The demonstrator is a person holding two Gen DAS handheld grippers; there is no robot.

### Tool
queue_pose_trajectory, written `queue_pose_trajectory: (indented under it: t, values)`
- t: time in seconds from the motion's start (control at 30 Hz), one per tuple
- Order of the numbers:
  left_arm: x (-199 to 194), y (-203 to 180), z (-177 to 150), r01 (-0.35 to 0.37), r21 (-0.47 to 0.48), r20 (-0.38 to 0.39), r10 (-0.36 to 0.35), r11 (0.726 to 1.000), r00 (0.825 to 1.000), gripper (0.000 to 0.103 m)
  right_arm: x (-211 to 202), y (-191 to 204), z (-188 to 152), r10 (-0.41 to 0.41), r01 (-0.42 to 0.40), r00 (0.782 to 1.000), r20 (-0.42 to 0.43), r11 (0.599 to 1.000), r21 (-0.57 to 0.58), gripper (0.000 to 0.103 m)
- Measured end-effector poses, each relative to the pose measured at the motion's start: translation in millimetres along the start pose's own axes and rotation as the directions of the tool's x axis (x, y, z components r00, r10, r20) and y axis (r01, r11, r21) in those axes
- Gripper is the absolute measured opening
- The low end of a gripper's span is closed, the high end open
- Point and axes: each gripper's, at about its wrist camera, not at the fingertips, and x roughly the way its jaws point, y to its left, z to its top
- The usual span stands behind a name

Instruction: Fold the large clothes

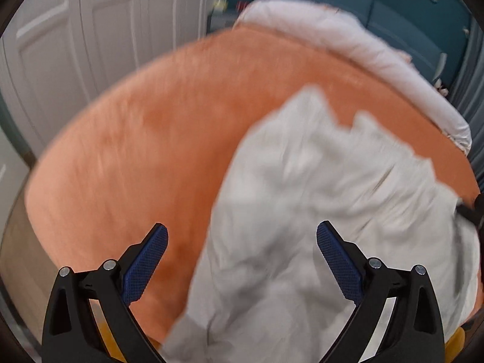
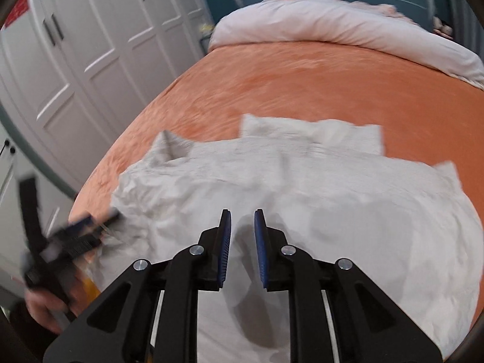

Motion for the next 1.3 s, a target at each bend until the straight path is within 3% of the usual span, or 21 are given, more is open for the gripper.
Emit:
queue_pose_trajectory:
  t: [0.07,0.13,0.23,0.3,0.33,0.37,0.43,0.5,0.6,0.63,0.73,0.9,0.97,1.1,1.3]
  values:
    - [18,7,-12,-0.029,-0.028,-0.053,0.027,0.999,0.998,0.098,18,22,14,0.022,-0.025,0.999,-0.04,0.998,-0.052,0.016]
    - [24,17,-21,0.008,-0.086,-0.048,-0.013,0.996,0.999,0.098,50,44,21,0.029,-0.044,0.991,-0.129,0.992,-0.115,0.016]
    - [22,16,-23,0.009,-0.073,-0.031,-0.012,0.997,0.999,0.098,93,53,25,-0.071,0.037,0.981,-0.181,0.982,-0.184,0.013]
    - [22,16,-26,0.012,-0.063,-0.018,-0.013,0.998,1.0,0.098,110,46,30,-0.107,0.076,0.98,-0.169,0.98,-0.183,0.013]
    - [22,17,-27,0.017,-0.065,-0.014,-0.018,0.998,1.0,0.098,120,36,36,-0.124,0.1,0.978,-0.17,0.985,-0.143,0.02]
    - [21,17,-28,0.021,-0.068,-0.01,-0.022,0.997,1.0,0.098,125,27,41,-0.127,0.112,0.976,-0.178,0.989,-0.095,0.019]
    - [21,16,-29,0.015,-0.061,-0.006,-0.016,0.998,1.0,0.098,126,15,51,-0.112,0.118,0.976,-0.186,0.993,0.019,0.018]
    - [21,16,-31,0.013,-0.057,-0.003,-0.013,0.998,1.0,0.098,111,18,58,-0.022,0.035,0.989,-0.144,0.996,0.087,0.02]
    - [25,17,-27,0.019,-0.064,-0.001,-0.019,0.998,1.0,0.098,107,50,58,0.047,-0.047,0.988,-0.146,0.999,0.001,0.02]
    - [25,16,-27,0.019,-0.065,0.0,-0.019,0.998,1.0,0.098,113,62,57,0.042,-0.05,0.986,-0.162,0.998,-0.049,0.02]
    - [25,13,-27,0.014,-0.061,0.002,-0.014,0.998,1.0,0.098,157,81,50,-0.104,0.065,0.968,-0.229,0.983,-0.173,0.019]
    - [25,13,-28,0.009,-0.055,0.005,-0.009,0.998,1.0,0.098,187,64,65,-0.13,0.113,0.947,-0.292,0.991,-0.075,0.019]
    - [26,13,-27,0.006,-0.052,0.006,-0.006,0.999,1.0,0.098,175,65,71,-0.132,0.119,0.953,-0.273,0.991,-0.063,0.019]
    - [26,13,-27,0.009,-0.056,0.009,-0.009,0.998,1.0,0.098,95,56,64,-0.063,0.056,0.993,-0.1,0.995,-0.078,0.021]
    - [26,13,-27,0.007,-0.062,0.017,-0.006,0.998,1.0,0.098,-9,-11,23,-0.098,0.097,0.994,0.039,0.995,0.016,0.022]
